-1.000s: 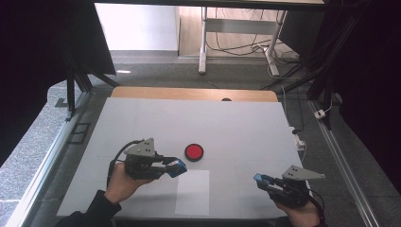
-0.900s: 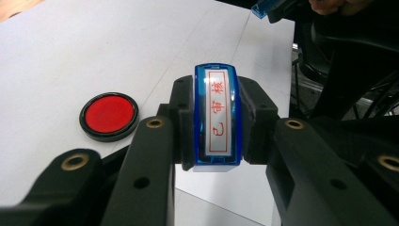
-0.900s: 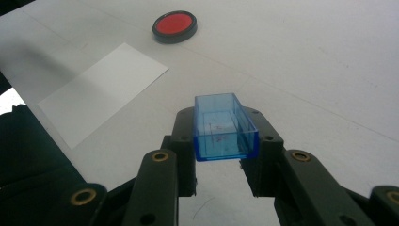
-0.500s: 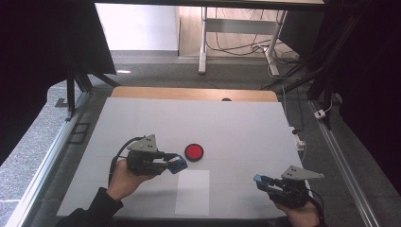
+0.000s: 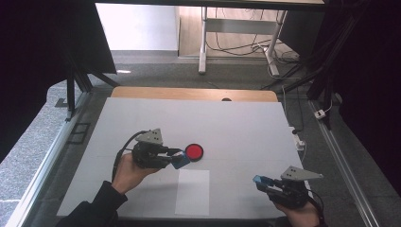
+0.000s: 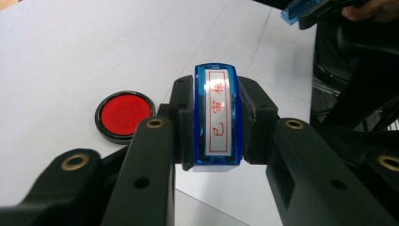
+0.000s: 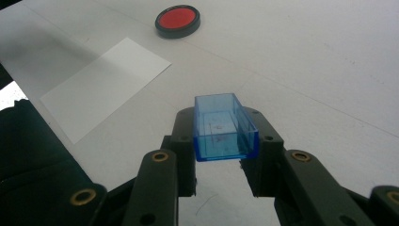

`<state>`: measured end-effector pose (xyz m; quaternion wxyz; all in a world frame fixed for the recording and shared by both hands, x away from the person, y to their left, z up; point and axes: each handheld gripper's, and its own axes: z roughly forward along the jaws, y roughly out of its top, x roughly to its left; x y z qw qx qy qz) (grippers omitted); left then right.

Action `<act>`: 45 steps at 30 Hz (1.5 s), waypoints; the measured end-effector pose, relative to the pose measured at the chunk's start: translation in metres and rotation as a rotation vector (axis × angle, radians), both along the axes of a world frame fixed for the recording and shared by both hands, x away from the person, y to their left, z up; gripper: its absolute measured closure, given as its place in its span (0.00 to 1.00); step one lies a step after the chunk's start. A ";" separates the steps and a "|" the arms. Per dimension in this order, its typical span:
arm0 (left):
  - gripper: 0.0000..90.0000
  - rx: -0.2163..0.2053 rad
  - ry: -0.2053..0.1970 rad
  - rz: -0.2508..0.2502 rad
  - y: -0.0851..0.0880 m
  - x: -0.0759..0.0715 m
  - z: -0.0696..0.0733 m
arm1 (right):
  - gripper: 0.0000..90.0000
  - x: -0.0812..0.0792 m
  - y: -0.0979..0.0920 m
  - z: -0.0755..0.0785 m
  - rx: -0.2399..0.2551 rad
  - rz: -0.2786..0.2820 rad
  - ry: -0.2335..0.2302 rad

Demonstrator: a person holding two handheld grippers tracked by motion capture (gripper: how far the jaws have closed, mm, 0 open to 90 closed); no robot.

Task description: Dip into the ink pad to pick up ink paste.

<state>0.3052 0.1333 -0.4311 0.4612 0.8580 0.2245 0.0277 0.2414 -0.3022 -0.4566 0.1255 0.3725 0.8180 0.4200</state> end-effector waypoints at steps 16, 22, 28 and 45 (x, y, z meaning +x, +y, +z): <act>0.78 0.078 -0.025 0.023 -0.018 0.023 -0.006 | 0.76 0.000 0.000 0.000 0.001 0.001 0.001; 0.78 0.119 -0.051 0.047 -0.026 0.035 -0.010 | 0.76 0.000 0.000 0.000 0.001 0.005 0.001; 0.78 0.114 -0.009 0.074 -0.034 0.049 -0.017 | 0.76 0.000 0.000 0.000 0.006 0.013 -0.001; 0.78 0.158 0.067 0.126 -0.055 0.086 -0.045 | 0.76 0.000 0.000 0.000 0.007 0.012 0.005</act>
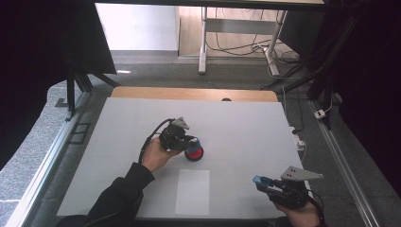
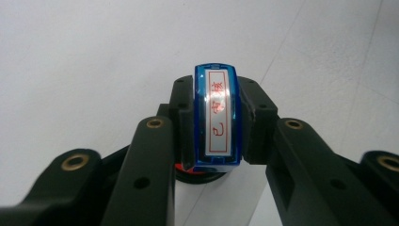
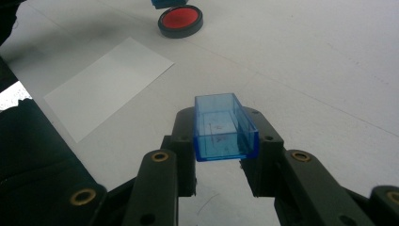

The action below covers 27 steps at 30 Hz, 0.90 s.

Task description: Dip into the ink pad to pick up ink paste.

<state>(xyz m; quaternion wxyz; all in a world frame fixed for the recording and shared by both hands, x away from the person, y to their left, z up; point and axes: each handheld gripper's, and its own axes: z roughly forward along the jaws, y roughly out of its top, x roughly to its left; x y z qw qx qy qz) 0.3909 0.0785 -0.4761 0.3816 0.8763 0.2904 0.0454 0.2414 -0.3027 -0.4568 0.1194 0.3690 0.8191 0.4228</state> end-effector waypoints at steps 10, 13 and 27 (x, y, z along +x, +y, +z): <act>0.78 0.028 0.034 0.027 -0.005 0.007 -0.010 | 0.76 0.000 0.000 0.000 0.001 0.002 0.001; 0.78 0.034 0.038 0.035 -0.005 0.008 -0.012 | 0.76 0.000 0.000 0.000 0.002 0.002 0.003; 0.78 0.137 -0.029 0.008 -0.018 0.002 -0.008 | 0.76 0.000 0.000 0.000 0.000 0.000 0.004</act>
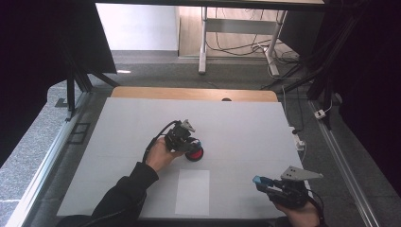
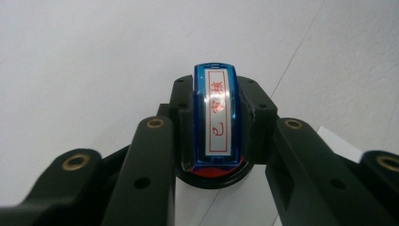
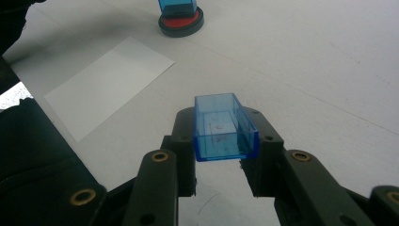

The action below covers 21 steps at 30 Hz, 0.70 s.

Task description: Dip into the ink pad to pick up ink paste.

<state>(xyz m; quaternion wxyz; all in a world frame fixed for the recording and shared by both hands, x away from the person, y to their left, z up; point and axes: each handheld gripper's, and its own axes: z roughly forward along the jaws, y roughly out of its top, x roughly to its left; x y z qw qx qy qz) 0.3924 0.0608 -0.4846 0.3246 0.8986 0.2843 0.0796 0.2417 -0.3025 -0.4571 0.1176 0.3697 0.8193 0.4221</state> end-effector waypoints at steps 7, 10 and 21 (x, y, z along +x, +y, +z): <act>0.78 0.032 -0.020 -0.002 -0.005 -0.003 0.001 | 0.76 0.000 0.000 0.000 -0.002 0.000 0.000; 0.78 0.006 0.011 0.009 -0.002 0.001 0.001 | 0.76 0.000 0.000 0.000 -0.002 0.000 0.001; 0.78 -0.064 0.090 0.032 0.006 0.010 -0.002 | 0.76 0.000 0.000 0.000 -0.003 0.001 0.004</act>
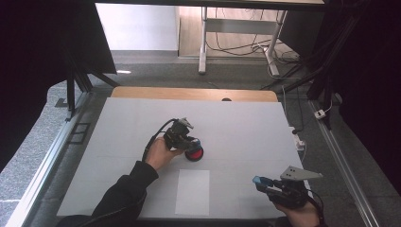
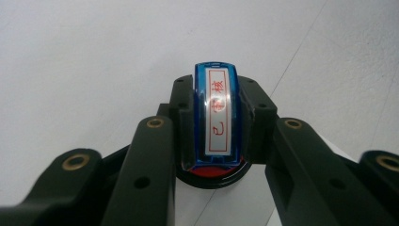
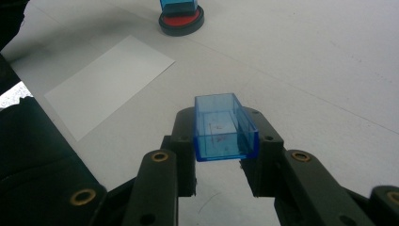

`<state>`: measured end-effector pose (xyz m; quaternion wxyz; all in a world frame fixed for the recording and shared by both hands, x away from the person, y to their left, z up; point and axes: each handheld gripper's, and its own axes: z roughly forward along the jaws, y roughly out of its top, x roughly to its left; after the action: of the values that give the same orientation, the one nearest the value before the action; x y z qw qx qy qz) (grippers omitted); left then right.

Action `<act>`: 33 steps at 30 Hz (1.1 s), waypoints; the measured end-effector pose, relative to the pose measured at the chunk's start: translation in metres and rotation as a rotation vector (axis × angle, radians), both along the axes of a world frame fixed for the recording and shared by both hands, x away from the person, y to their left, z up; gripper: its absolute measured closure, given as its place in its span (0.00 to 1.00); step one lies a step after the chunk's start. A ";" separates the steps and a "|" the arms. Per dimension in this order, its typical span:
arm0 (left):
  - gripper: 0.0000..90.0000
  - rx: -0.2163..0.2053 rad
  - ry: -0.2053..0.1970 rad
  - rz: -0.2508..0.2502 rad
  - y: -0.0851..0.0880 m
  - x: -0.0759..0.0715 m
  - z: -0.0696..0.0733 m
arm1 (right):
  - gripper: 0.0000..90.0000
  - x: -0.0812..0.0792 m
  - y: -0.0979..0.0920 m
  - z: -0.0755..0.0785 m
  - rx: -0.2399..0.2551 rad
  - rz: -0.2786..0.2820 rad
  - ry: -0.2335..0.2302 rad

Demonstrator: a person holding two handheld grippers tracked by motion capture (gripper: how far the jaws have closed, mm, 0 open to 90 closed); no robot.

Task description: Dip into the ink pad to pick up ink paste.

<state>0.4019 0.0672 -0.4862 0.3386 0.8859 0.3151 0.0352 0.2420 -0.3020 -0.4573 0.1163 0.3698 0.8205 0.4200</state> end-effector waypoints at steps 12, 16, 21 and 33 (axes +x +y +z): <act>0.78 0.082 -0.101 -0.021 -0.010 -0.012 0.002 | 0.76 0.000 0.001 0.000 -0.003 0.005 -0.002; 0.78 0.058 -0.086 -0.018 -0.006 -0.010 0.003 | 0.76 0.000 0.000 0.000 -0.001 0.002 -0.002; 0.78 0.025 -0.103 -0.024 -0.003 -0.013 0.013 | 0.76 0.000 0.000 0.000 -0.003 0.001 -0.003; 0.78 0.054 -0.086 -0.044 -0.009 -0.016 0.008 | 0.76 0.000 0.000 0.000 -0.002 0.004 -0.004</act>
<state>0.3863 0.0585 -0.4787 0.3284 0.8991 0.2798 0.0742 0.2419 -0.3017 -0.4574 0.1172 0.3672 0.8215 0.4203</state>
